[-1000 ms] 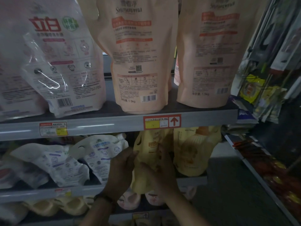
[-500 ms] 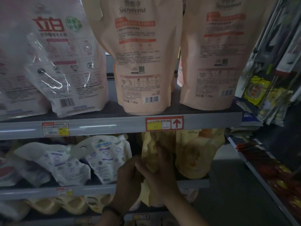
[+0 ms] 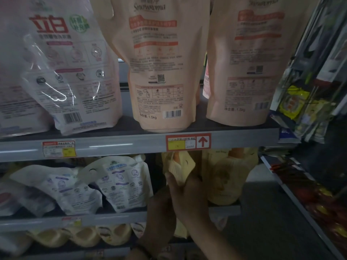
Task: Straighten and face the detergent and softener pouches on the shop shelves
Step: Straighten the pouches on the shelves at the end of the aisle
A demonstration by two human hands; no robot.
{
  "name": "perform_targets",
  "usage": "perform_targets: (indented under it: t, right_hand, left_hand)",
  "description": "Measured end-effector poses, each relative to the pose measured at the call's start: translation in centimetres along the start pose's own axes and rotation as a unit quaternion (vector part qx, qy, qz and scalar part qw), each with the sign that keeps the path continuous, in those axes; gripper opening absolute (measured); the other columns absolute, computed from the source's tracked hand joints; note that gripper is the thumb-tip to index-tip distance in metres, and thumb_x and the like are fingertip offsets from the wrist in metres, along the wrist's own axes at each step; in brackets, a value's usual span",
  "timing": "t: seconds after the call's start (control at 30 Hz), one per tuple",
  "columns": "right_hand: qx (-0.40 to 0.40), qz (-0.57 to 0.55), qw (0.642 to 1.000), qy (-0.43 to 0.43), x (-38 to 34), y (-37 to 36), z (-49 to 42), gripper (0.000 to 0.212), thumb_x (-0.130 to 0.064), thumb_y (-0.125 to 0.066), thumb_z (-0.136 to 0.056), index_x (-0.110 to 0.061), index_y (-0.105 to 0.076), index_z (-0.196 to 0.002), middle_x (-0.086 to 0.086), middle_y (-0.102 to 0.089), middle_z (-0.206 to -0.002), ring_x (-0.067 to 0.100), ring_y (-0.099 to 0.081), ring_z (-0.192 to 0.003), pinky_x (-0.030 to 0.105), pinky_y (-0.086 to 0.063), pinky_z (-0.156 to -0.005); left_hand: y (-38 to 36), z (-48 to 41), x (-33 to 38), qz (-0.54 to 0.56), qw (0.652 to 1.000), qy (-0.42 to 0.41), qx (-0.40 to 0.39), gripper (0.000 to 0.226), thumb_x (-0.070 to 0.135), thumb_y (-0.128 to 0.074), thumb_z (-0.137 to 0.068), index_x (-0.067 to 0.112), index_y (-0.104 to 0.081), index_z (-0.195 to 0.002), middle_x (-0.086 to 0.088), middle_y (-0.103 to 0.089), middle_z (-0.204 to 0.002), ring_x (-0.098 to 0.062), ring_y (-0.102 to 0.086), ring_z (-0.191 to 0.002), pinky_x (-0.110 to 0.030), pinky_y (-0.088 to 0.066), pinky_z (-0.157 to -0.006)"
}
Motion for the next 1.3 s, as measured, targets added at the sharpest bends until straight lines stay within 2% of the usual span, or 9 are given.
perform_targets:
  t: [0.17,0.27,0.43,0.5,0.63,0.8,0.9,1.1,1.3]
  right_hand:
    - [0.022,0.0,0.999,-0.033,0.4,1.1,-0.3,0.069,-0.074,-0.025,-0.095,-0.023,-0.059,-0.126,-0.01,-0.07,-0.109,0.003,-0.069,-0.093,0.028,-0.062,-0.078]
    - [0.001,-0.049,0.997,-0.062,0.6,2.3,-0.7,0.038,-0.055,-0.037,-0.106,-0.026,-0.06,-0.097,-0.007,-0.07,-0.09,0.006,-0.069,-0.079,0.037,-0.063,-0.076]
    - [0.0,-0.067,0.994,-0.084,1.0,3.1,-1.1,0.041,-0.049,-0.043,-0.11,-0.022,-0.063,-0.086,-0.002,-0.071,-0.079,0.008,-0.069,-0.071,0.027,-0.056,-0.064]
    - [0.003,-0.048,0.997,-0.06,0.9,2.9,-1.2,0.042,-0.047,-0.043,-0.109,-0.021,-0.063,-0.083,-0.002,-0.069,-0.073,0.005,-0.066,-0.063,0.016,-0.045,-0.055]
    - [0.031,-0.09,0.995,-0.025,0.7,2.9,-1.1,0.038,-0.043,-0.045,-0.11,-0.022,-0.066,-0.086,-0.002,-0.072,-0.075,0.005,-0.068,-0.07,0.025,-0.049,-0.062]
    - [0.037,-0.109,0.993,-0.005,0.5,3.3,-1.3,0.036,-0.034,-0.049,-0.11,-0.027,-0.061,-0.077,-0.022,-0.065,-0.059,-0.003,-0.062,-0.058,0.01,-0.041,-0.054]
    - [0.031,-0.113,0.993,0.02,0.3,3.6,-1.7,0.033,-0.032,-0.052,-0.109,-0.03,-0.062,-0.078,-0.01,-0.068,-0.065,-0.001,-0.065,-0.064,0.012,-0.044,-0.058]
    - [0.011,-0.151,0.987,0.047,-0.4,4.0,-1.9,0.026,-0.027,-0.055,-0.109,-0.031,-0.066,-0.086,0.001,-0.074,-0.084,0.011,-0.07,-0.074,0.011,-0.048,-0.067]
    - [0.002,-0.162,0.985,0.055,-0.1,4.0,-3.0,0.025,-0.025,-0.056,-0.109,-0.028,-0.069,-0.088,0.0,-0.073,-0.073,0.011,-0.07,-0.062,0.017,-0.049,-0.06]
  left_hand:
    - [-1.4,-0.4,0.3,-0.043,0.996,-0.079,-0.009,0.019,0.013,-0.07,-0.088,0.024,-0.075,-0.102,0.038,-0.065,-0.089,0.011,-0.068,-0.081,-0.005,-0.047,-0.068]
    - [-1.0,-0.3,0.7,-0.052,0.994,-0.088,-0.031,0.019,0.023,-0.067,-0.091,0.031,-0.078,-0.104,0.035,-0.066,-0.1,0.002,-0.071,-0.089,-0.013,-0.054,-0.068]
    - [0.5,-1.0,-0.9,-0.057,0.997,-0.054,0.019,0.023,0.015,-0.064,-0.104,0.036,-0.072,-0.106,0.024,-0.067,-0.103,-0.004,-0.068,-0.097,-0.013,-0.05,-0.076]
    - [1.6,-2.1,-1.8,-0.067,0.996,-0.019,0.053,0.031,0.012,-0.062,-0.105,0.042,-0.064,-0.107,0.026,-0.064,-0.106,-0.005,-0.065,-0.1,-0.022,-0.055,-0.08]
    - [3.1,-4.5,-3.6,-0.046,0.996,0.02,0.08,0.019,0.025,-0.051,-0.109,0.041,-0.056,-0.118,0.017,-0.065,-0.11,-0.007,-0.066,-0.1,-0.04,-0.06,-0.082]
    - [3.5,-6.4,-4.0,-0.061,0.997,0.044,0.034,0.038,0.008,-0.043,-0.113,0.038,-0.048,-0.135,0.024,-0.057,-0.119,0.019,-0.058,-0.103,-0.011,-0.047,-0.082]
    - [3.5,-6.8,-3.5,-0.057,0.998,0.037,-0.014,0.035,0.011,-0.041,-0.114,0.039,-0.048,-0.133,0.022,-0.061,-0.116,0.017,-0.061,-0.099,-0.006,-0.049,-0.077]
    - [3.8,-6.8,-5.6,-0.036,0.997,0.063,0.001,0.025,0.027,-0.038,-0.112,0.019,-0.061,-0.113,-0.002,-0.071,-0.101,-0.022,-0.07,-0.093,-0.052,-0.059,-0.082]
    - [4.8,-6.6,-5.7,-0.054,0.994,0.069,0.062,0.026,0.015,-0.049,-0.111,0.014,-0.06,-0.088,-0.003,-0.065,-0.078,-0.011,-0.059,-0.067,-0.017,-0.042,-0.058]
Point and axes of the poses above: each hand's wrist, its own z-axis away from the middle knuckle, its own y-axis out of the back of the hand, x = y × z, the point moved 4 cm from there along -z, towards the middle knuckle
